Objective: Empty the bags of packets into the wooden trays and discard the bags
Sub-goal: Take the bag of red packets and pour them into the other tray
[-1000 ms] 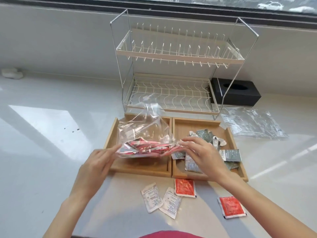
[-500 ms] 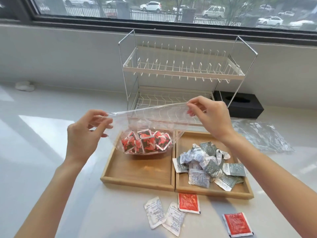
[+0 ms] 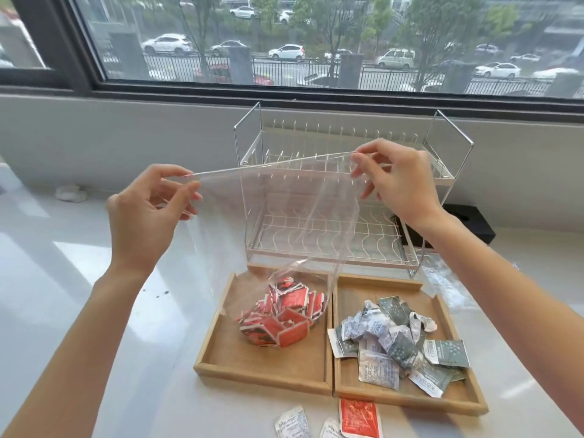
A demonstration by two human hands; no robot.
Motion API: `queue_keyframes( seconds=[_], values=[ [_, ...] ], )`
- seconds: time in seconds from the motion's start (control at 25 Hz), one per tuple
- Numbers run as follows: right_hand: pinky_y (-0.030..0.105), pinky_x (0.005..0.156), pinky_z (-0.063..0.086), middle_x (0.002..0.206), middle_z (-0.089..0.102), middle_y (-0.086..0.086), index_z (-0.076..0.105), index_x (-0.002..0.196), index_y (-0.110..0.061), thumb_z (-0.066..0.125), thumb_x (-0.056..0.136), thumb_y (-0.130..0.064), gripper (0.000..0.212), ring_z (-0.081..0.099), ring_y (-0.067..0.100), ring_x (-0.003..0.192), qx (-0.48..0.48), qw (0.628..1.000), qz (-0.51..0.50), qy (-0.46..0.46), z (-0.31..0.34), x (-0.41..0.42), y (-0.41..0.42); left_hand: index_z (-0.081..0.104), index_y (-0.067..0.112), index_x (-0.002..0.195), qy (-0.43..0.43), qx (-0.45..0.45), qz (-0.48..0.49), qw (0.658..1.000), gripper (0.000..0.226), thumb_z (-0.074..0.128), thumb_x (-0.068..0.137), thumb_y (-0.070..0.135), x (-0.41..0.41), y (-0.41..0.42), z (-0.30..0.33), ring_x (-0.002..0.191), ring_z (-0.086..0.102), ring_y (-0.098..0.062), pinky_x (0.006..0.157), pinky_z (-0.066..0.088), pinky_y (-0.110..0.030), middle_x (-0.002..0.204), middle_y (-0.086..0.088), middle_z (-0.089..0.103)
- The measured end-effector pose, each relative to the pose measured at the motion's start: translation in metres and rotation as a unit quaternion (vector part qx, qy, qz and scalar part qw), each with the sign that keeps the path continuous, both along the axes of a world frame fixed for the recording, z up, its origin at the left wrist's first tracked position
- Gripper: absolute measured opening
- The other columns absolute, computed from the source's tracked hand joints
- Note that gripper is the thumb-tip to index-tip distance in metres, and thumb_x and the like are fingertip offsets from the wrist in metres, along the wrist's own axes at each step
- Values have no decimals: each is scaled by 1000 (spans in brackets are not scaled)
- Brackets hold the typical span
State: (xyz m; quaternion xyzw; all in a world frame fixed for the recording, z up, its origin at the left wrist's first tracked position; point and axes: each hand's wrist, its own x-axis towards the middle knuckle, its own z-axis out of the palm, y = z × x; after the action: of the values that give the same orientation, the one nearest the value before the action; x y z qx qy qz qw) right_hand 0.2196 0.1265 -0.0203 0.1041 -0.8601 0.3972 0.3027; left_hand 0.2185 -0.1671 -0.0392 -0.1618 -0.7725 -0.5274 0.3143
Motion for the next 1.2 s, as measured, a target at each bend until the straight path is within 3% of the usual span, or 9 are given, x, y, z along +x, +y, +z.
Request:
queue_keyframes(
  seconds=[0.2,0.44,0.52,0.64,0.8,0.96,1.12,1.2],
  values=[
    [17,34,43,75,68,0,59,95,-9,54,89,-24,17,64,9,43,-71,997,15,10,28,-5,9,56,38,81,46,46,-10,998,15,63,81,25,-11,9,24,60,65,4,63,54,-14,62,31,66],
    [20,57,56,69,68,-9,58,89,-21,55,88,-28,7,69,7,61,-137,987,31,78,27,15,34,64,38,77,37,60,-100,992,10,64,77,27,-6,20,12,71,68,-3,75,55,-23,70,24,70],
    [18,61,56,69,69,-18,59,88,-29,56,86,-33,6,69,4,65,-107,989,46,91,11,28,46,67,40,76,14,39,-125,991,7,66,74,33,-1,19,-2,75,67,-2,80,53,-20,74,26,70],
    [15,64,56,74,68,-29,64,94,-18,53,86,-35,22,69,0,71,-27,995,70,62,-21,49,61,68,48,77,-18,-7,-137,990,15,65,72,34,8,14,-26,76,63,11,79,47,-6,78,37,67],
    [14,69,54,81,70,-6,66,94,-14,49,86,-44,35,67,-1,80,52,997,64,4,-81,75,78,69,31,79,-75,-96,-104,987,27,68,72,6,16,9,-77,76,59,20,73,42,2,76,48,59],
    [6,69,49,80,69,-8,71,87,-12,46,84,-54,49,63,-9,80,71,990,64,-108,-151,99,83,75,17,80,-141,-201,-121,962,23,71,68,-2,27,8,-138,80,57,24,77,41,1,78,54,54],
    [11,67,49,76,69,-10,72,82,-11,39,81,-65,63,63,3,77,80,979,56,-177,-195,115,90,62,60,71,-243,-214,-147,935,57,72,69,4,44,8,-178,80,57,23,78,41,1,78,54,54],
    [19,66,50,70,66,-23,70,79,-20,36,79,-69,60,64,2,74,80,975,47,-203,-204,119,92,58,66,70,-264,-228,-158,924,60,72,71,8,48,8,-190,81,58,22,78,41,0,78,55,53]
  ],
)
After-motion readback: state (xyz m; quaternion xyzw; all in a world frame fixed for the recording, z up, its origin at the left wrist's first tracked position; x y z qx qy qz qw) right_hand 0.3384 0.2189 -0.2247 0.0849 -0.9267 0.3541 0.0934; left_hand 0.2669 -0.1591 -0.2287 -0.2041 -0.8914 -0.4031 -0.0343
